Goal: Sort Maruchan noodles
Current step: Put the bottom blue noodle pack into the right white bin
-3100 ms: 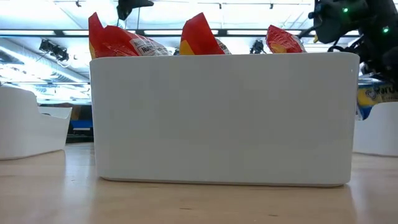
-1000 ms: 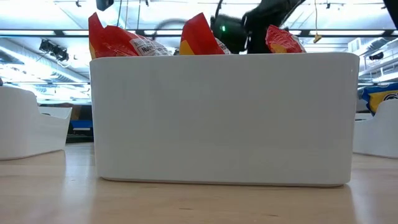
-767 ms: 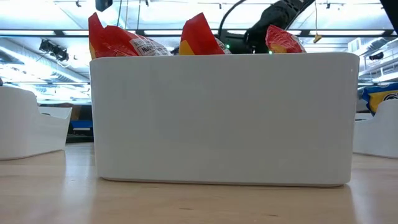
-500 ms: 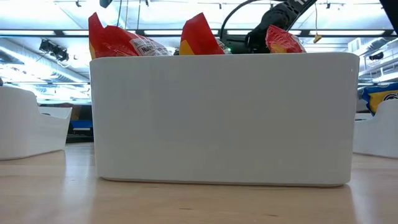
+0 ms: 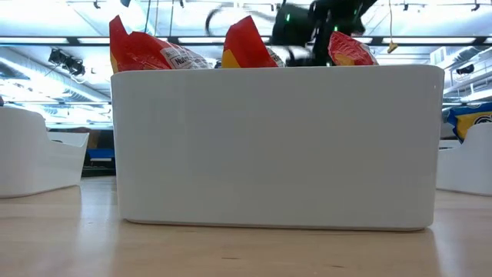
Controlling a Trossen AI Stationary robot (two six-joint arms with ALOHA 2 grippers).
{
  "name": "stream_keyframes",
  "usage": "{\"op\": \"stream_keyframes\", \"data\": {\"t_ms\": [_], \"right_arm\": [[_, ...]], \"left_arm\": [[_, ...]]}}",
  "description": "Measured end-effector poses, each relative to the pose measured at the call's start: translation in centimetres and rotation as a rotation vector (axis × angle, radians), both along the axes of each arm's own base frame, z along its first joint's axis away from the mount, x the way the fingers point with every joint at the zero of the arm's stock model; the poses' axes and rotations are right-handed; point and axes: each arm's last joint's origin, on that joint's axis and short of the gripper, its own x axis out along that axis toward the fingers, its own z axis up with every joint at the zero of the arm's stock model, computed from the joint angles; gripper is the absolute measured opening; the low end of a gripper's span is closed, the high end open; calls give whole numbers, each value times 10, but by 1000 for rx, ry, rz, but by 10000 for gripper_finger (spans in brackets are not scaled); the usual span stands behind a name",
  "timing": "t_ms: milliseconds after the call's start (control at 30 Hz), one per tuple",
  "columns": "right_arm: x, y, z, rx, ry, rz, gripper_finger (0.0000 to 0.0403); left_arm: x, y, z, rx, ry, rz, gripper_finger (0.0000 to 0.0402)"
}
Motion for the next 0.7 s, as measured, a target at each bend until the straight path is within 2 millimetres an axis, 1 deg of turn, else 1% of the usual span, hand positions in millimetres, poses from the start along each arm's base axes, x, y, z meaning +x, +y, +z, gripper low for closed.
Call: {"op": "stream_keyframes", "data": {"t_ms": [167, 267, 333, 467, 567, 700], "right_arm": [[-15, -19, 59, 92, -256, -146, 5], [-27, -33, 88, 193, -424, -260, 5], [-34, -42, 103, 269, -549, -334, 5], [-45, -54, 126, 394, -773, -461, 5], [-49, -58, 137, 450, -884, -532, 5], [-49, -61, 144, 506, -982, -577, 5]], "left_arm": [[8, 5, -4, 25, 43, 48, 245], [21, 10, -7, 49, 75, 42, 245], [34, 15, -10, 77, 84, 41, 245], [66, 27, -19, 146, 113, 27, 245], [87, 36, -26, 179, 112, 12, 247], [104, 43, -35, 180, 112, -8, 270]]}}
